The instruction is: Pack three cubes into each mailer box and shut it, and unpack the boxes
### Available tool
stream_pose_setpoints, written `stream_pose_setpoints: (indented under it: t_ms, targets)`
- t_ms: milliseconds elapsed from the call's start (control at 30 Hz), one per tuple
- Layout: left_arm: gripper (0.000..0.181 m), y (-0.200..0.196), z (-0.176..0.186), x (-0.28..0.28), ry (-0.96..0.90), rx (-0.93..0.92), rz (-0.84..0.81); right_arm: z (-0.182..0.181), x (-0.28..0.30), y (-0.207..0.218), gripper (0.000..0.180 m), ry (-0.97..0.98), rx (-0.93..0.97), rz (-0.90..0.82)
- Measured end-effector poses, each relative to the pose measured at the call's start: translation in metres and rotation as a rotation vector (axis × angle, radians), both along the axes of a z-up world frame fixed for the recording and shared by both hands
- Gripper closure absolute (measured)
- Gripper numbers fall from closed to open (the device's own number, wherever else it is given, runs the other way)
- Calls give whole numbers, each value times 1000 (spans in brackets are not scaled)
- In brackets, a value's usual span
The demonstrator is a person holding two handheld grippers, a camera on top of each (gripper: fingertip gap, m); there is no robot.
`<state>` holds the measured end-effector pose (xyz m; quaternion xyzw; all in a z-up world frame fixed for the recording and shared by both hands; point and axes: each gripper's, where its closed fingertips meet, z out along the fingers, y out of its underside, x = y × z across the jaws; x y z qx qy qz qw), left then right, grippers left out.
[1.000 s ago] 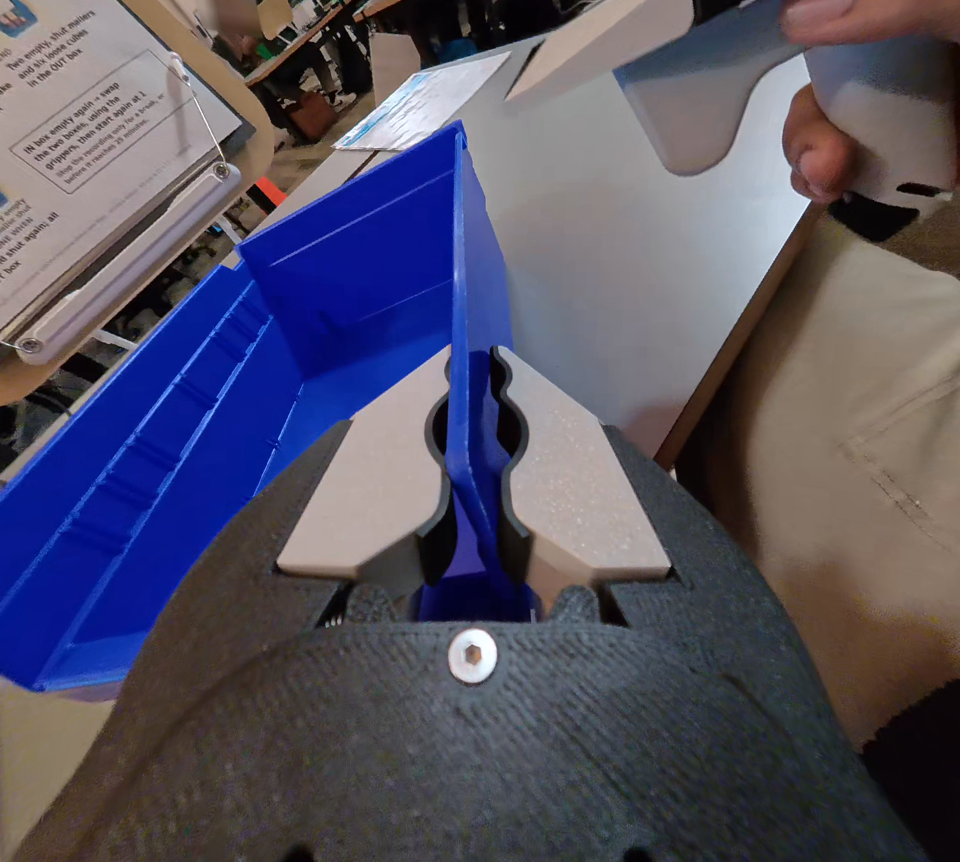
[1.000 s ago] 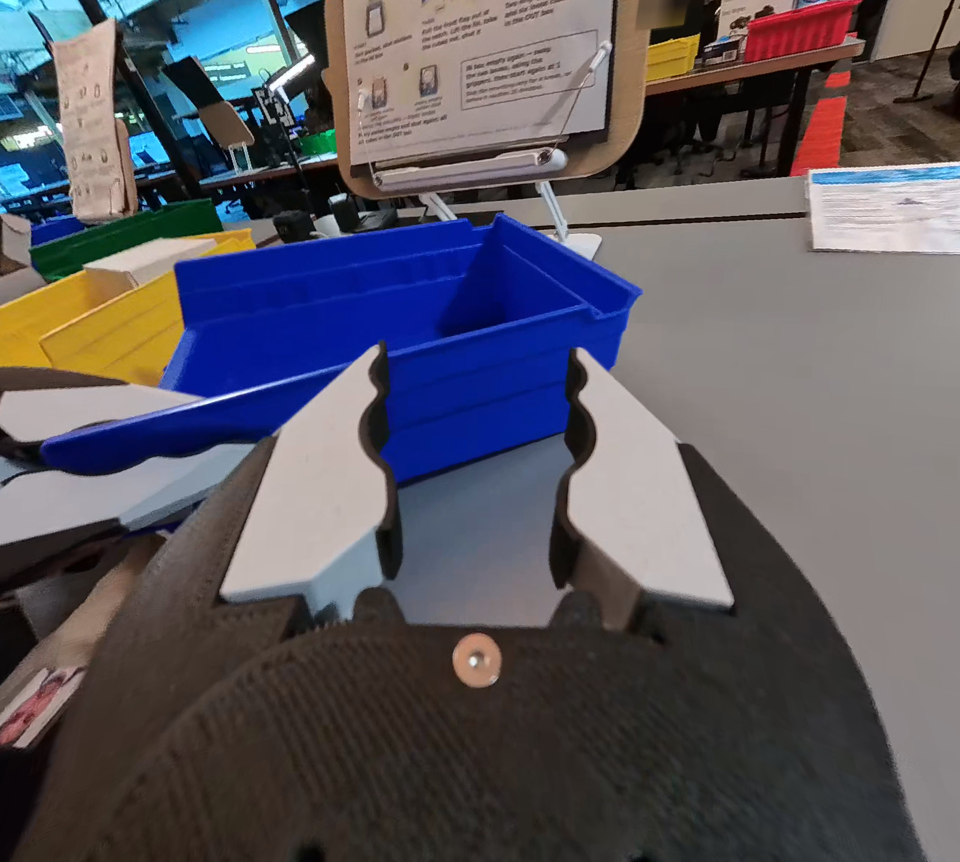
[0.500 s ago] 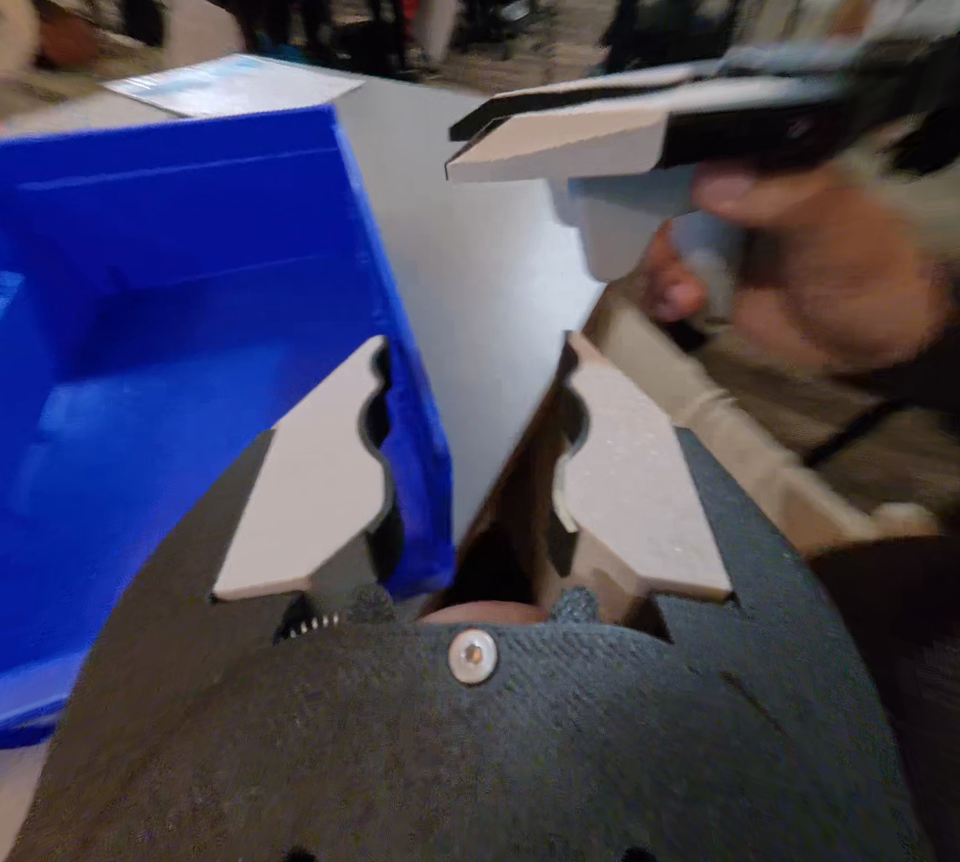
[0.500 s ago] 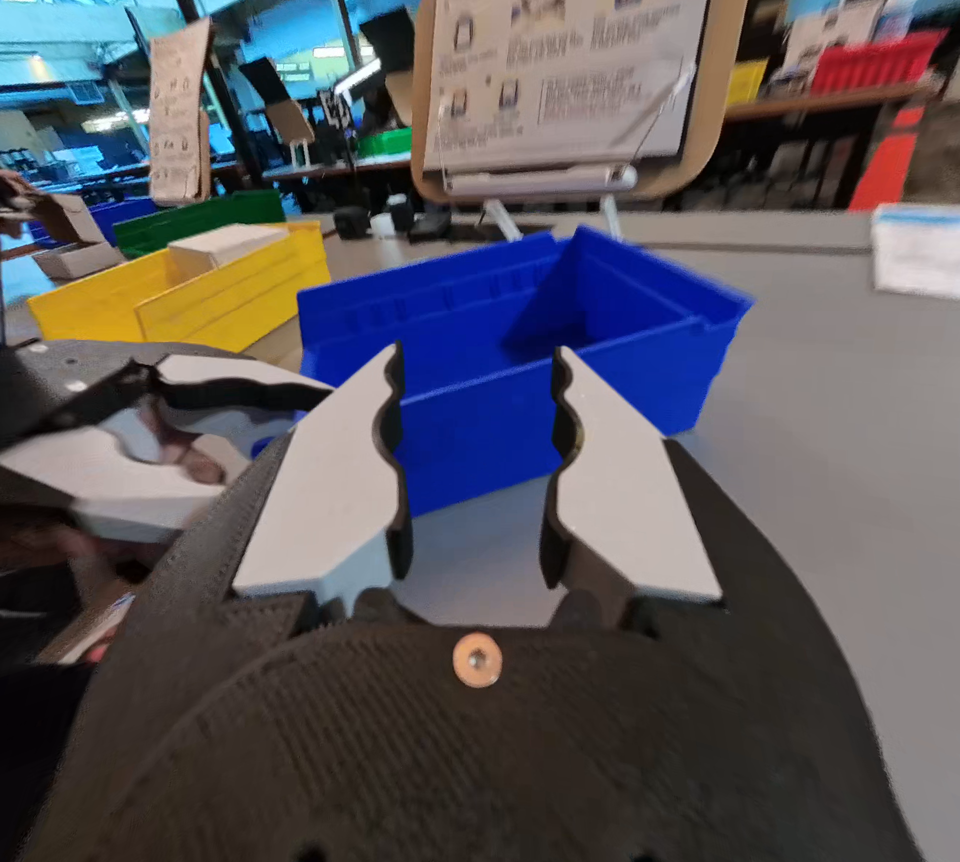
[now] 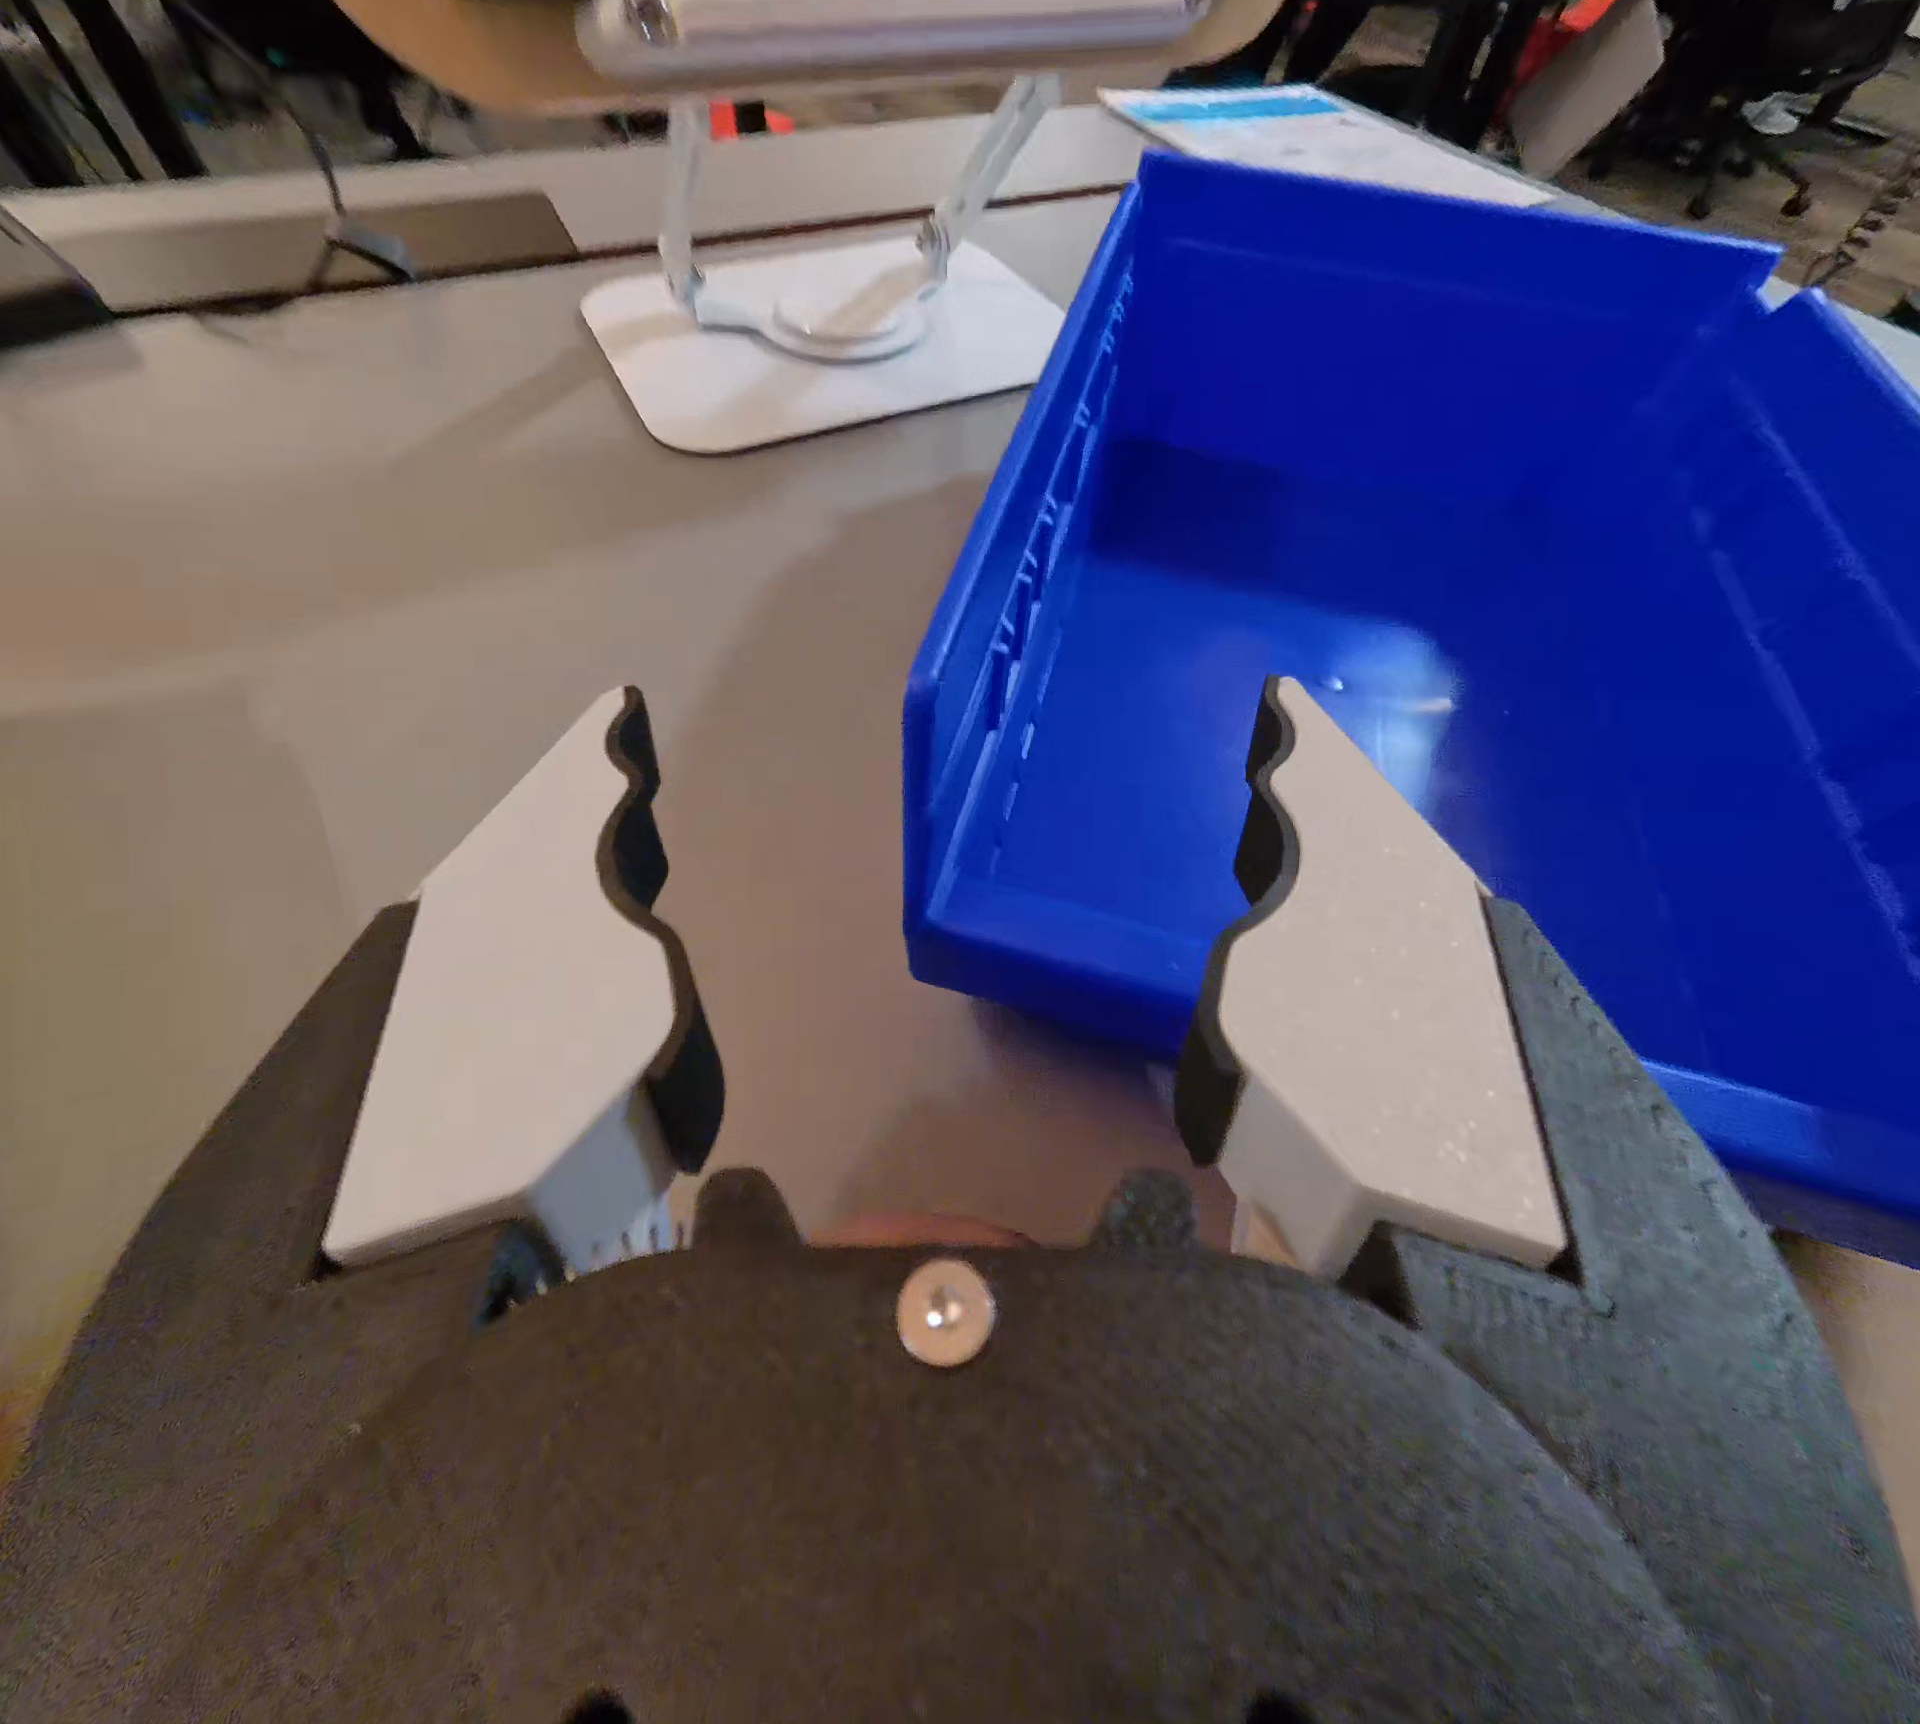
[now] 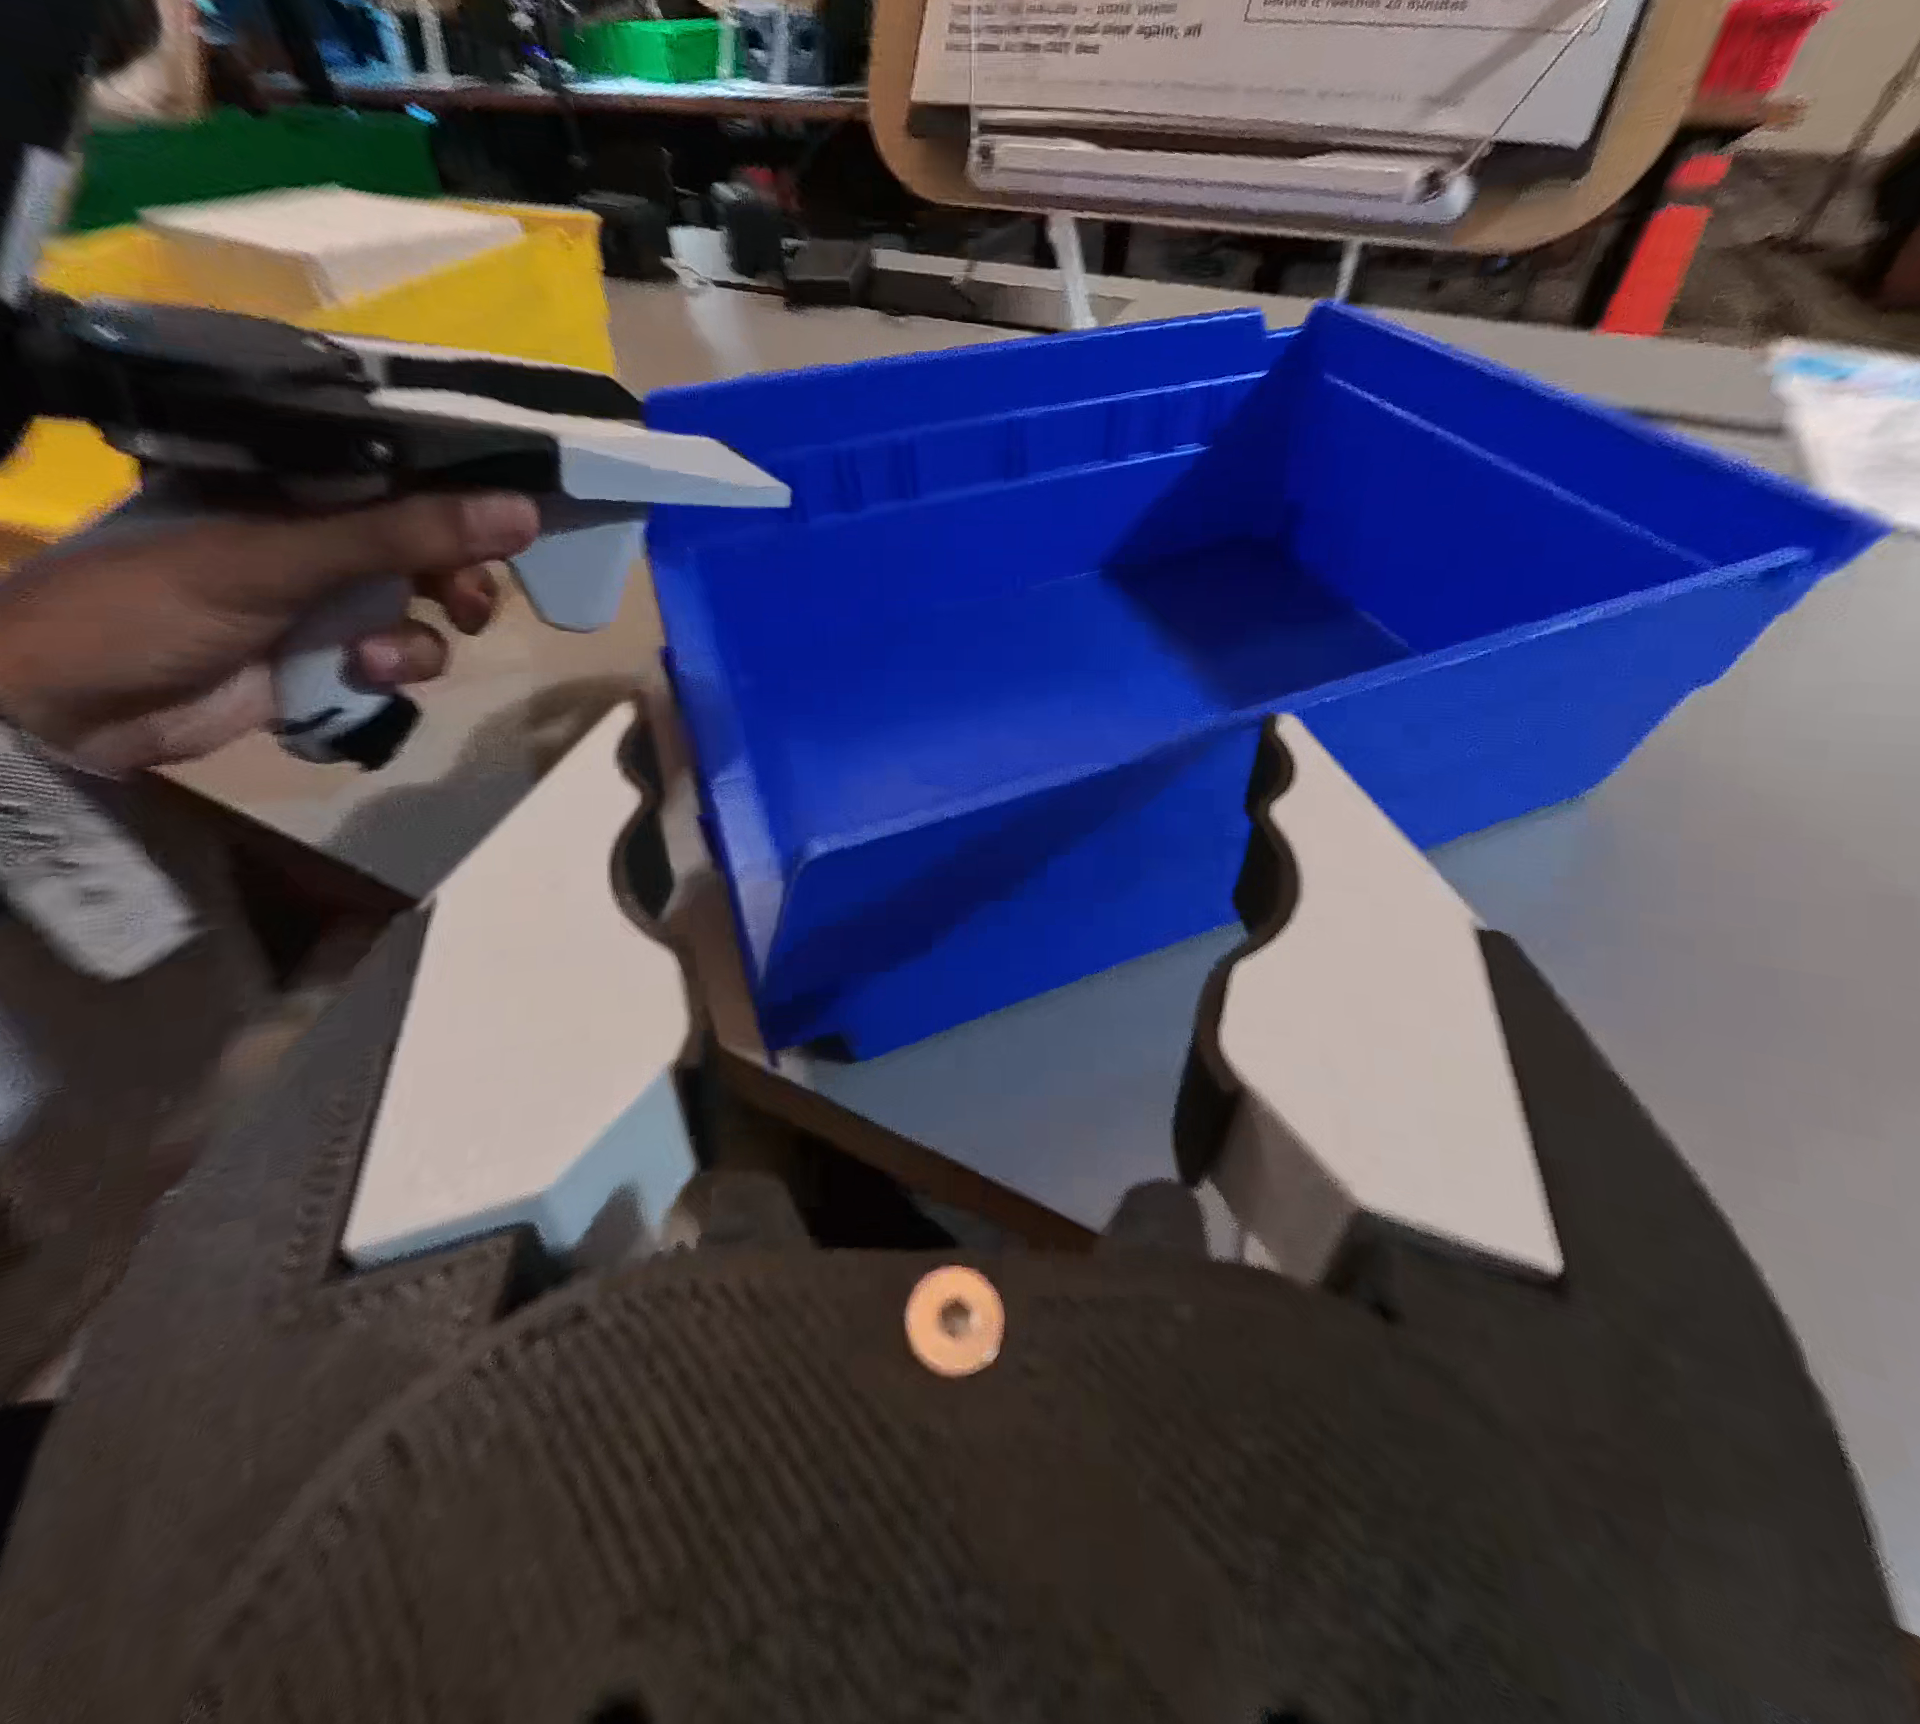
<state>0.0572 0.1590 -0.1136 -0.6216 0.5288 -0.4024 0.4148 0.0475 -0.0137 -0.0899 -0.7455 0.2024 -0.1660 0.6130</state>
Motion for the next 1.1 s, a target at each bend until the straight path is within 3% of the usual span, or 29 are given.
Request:
stream_pose_setpoints:
  t_ms: [133, 267, 400, 467, 533, 600, 633, 667, 833, 1100]
  targets:
    - [66, -7, -7, 1, 23, -59, -22, -11, 12, 3, 85, -170, -161, -58]
    - [68, -7, -7, 2, 19, -33, -24, -16, 23, -1, 82, -153, -153, -51]
    - [68, -8, -4, 2, -2, -28, -30, -20, 57, -26, 112, -102, -153, -120]
    - [70, -9, -1, 2, -18, -25, -32, -24, 75, -39, 149, -51, -157, -119]
    - [72, -8, 0, 2, -24, -17, -26, -27, 101, -56, 159, 4, -181, -129]
    - [54, -17, -2, 4, -12, -25, -78, -29, 130, -81, 170, 31, -220, -156]
    - [46, -25, -5, 5, 9, -38, -113, -30, 148, -97, 172, 55, -214, -201]
    - [64, -26, -4, 6, 4, -21, -105, -29, 165, -115, 174, 91, -192, -243]
    - [64, -45, 15, 4, -105, 54, -186, -26, 217, -193, 176, 316, 24, -291]
    - [63, -41, -5, 5, -4, 95, -173, -27, 249, -259, 177, 245, -39, -386]
